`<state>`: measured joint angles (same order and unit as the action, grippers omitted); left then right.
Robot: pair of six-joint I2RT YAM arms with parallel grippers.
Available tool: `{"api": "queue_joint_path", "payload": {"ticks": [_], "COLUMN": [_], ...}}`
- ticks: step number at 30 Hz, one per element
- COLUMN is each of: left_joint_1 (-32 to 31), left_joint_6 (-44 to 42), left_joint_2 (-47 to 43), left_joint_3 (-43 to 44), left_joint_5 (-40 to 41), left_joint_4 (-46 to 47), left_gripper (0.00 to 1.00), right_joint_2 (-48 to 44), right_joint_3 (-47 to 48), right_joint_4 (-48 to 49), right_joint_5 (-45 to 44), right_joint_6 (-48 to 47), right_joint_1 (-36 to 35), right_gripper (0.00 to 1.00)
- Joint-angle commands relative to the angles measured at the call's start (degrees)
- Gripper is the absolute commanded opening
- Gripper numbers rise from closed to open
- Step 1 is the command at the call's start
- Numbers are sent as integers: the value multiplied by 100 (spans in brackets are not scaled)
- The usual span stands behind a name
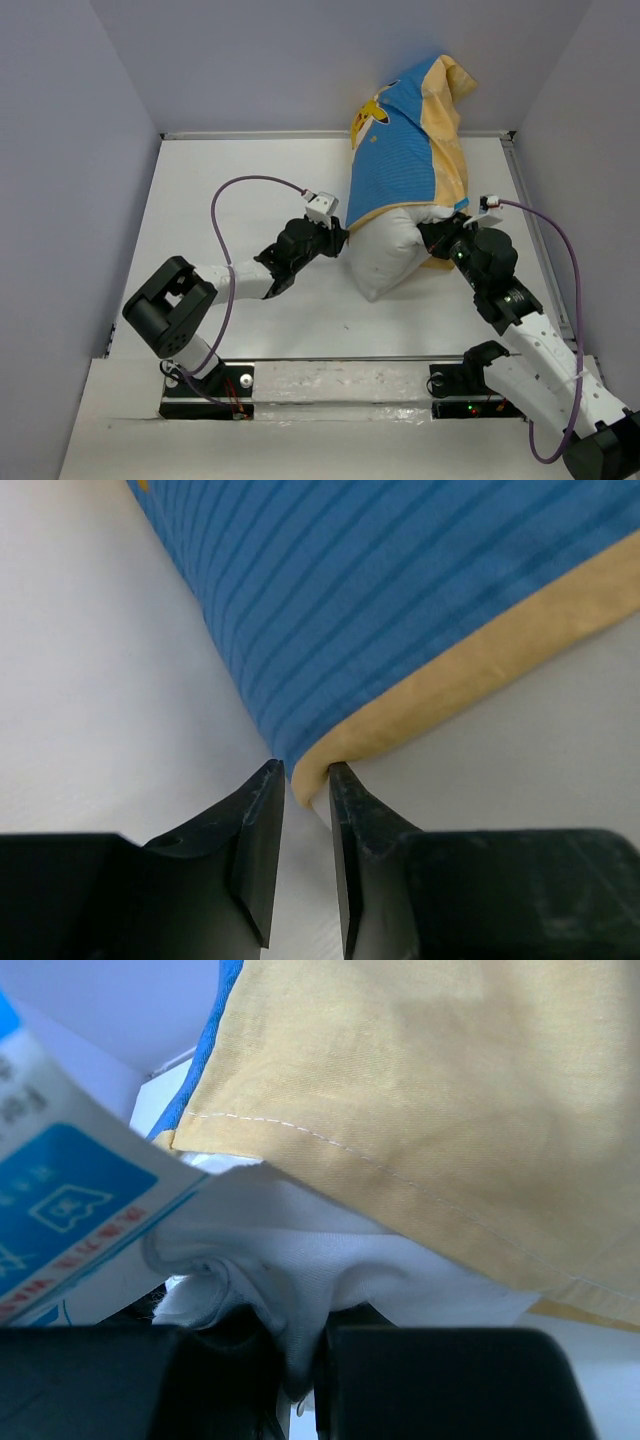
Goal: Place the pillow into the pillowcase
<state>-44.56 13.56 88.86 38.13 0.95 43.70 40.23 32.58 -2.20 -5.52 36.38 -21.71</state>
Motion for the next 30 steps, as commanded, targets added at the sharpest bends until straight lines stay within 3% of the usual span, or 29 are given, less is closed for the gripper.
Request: {"api": "queue_joint_path", "payload": {"ticks": [1, 4, 10, 11, 12, 13, 18, 21, 25, 30], "left_joint_1": [26, 35, 35, 35, 26, 26, 35, 9, -439, -739], "left_joint_6": [-99, -134, -187, -187, -179, -178, -205, -213, -459, -346], "left_joint_2": [166, 421, 466, 448, 422, 326, -517, -1466, -2187, -3075], "left_joint_3": [441, 563, 564, 538, 512, 468, 309, 326, 1229, 1925], "left_joint_5": [160, -86, -253, -253, -227, -157, 449, 643, 775, 626], "left_joint_4": [666, 771, 798, 798, 815, 807, 465, -114, -1528, -2418], "left_gripper": [35, 40, 37, 33, 10, 0, 0, 0, 0, 0], "right_joint_2": [11, 11, 81, 99, 117, 160, 406, 652, 1162, 1654], "right_joint_3": [355, 372, 442, 451, 460, 477, 495, 521, 942, 1155], "right_joint_4": [299, 273, 255, 255, 255, 264, 439, 807, 1449, 1705], "right_joint_5": [-28, -46, -116, -116, -125, -160, -230, -318, -520, -1126], "right_joint_6": [-166, -201, -237, -237, -237, -228, -237, -193, -44, 676], "right_joint_1": [45, 45, 45, 45, 45, 45, 45, 97, 334, 703], "right_gripper": [0, 0, 0, 0, 0, 0, 0, 0, 0, 0]}}
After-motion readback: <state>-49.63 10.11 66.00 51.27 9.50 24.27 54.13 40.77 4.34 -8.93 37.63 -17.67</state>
